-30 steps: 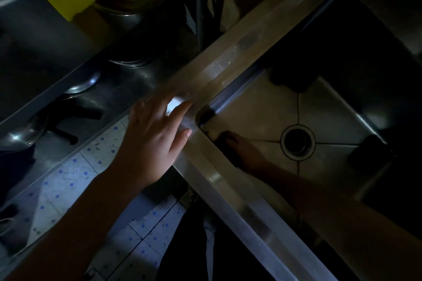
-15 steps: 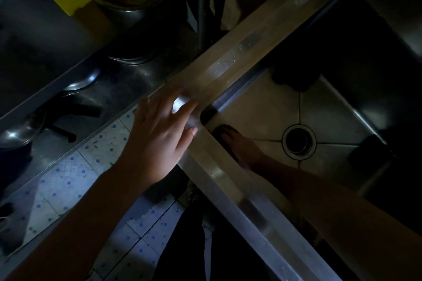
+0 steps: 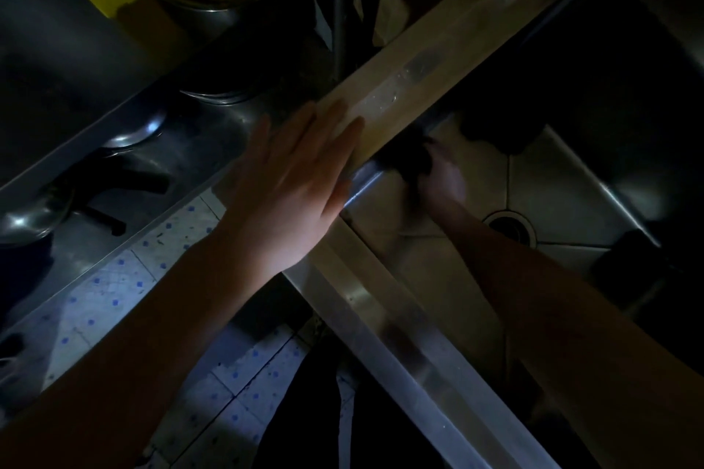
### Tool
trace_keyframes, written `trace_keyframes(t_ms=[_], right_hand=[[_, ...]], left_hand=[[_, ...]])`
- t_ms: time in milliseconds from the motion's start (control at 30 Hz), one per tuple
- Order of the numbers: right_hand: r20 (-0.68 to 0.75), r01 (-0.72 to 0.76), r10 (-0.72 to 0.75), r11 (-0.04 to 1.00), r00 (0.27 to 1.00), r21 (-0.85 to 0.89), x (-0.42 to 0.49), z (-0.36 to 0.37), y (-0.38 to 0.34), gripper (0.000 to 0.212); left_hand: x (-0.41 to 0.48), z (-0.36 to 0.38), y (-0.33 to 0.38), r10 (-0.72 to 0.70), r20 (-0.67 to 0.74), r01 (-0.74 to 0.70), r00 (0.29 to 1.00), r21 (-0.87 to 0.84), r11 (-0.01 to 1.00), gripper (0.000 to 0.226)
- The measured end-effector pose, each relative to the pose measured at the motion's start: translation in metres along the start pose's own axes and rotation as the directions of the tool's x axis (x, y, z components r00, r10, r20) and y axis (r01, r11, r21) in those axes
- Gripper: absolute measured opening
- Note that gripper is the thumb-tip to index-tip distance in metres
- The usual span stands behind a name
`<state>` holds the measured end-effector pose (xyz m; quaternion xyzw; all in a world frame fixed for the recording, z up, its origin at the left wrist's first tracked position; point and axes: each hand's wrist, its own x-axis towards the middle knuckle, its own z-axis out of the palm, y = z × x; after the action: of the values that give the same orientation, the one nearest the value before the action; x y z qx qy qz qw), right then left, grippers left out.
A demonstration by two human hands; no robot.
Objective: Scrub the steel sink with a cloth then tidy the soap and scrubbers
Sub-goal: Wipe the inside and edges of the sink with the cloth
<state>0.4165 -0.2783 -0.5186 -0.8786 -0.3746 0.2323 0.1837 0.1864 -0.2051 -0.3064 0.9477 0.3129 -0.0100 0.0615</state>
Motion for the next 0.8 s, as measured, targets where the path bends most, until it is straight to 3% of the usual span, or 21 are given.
trace_keyframes(t_ms=[100,200,333,400,533,567,633,733,800], right_hand=[[-0.104,-0.172,0.183,0.979,0.978,0.109,0.029,-0.015,0.003,0.050],[-0.065,-0.154,0.159,0.986,0.985,0.068,0.028,-0.016,-0.005,0.053],[0.108,0.159,-0.164,0.986,0.980,0.059,-0.027,0.002,-0.010,0.045],[0.147,0.389,-0.401,0.915,0.904,0.108,-0.061,0.016,-0.010,0.041],[0.336,0.623,-0.643,0.761,0.688,0.181,-0.084,0.025,0.001,0.037],[0.372,0.621,-0.635,0.764,0.677,0.175,-0.077,0.021,0.007,0.039],[0.378,0.487,-0.514,0.856,0.770,0.171,-0.061,0.010,0.018,0.041],[0.187,0.158,-0.188,0.973,0.964,0.166,-0.033,-0.007,0.036,0.051],[0.037,-0.041,0.036,0.988,0.999,0.146,-0.012,-0.021,0.048,0.053]], left_hand=[[0.004,0.001,-0.005,0.008,0.053,-0.010,0.999,0.039,0.999,0.043],[0.007,0.002,-0.007,0.015,0.036,-0.015,0.999,0.003,1.000,0.040],[0.008,0.005,-0.009,0.004,-0.028,-0.007,1.000,-0.085,0.996,0.038],[0.009,0.006,-0.009,-0.014,-0.037,0.009,0.999,-0.108,0.994,0.038],[0.011,0.005,-0.005,-0.024,-0.060,0.018,0.998,-0.104,0.994,0.034],[0.011,0.004,-0.004,-0.022,-0.072,0.015,0.997,-0.095,0.995,0.033],[0.012,0.002,0.000,-0.018,-0.083,0.012,0.996,-0.075,0.997,0.034],[0.012,0.000,0.009,-0.005,-0.060,0.005,0.998,-0.003,1.000,0.036],[0.014,0.000,0.015,0.026,-0.026,-0.026,0.999,0.013,1.000,0.038]])
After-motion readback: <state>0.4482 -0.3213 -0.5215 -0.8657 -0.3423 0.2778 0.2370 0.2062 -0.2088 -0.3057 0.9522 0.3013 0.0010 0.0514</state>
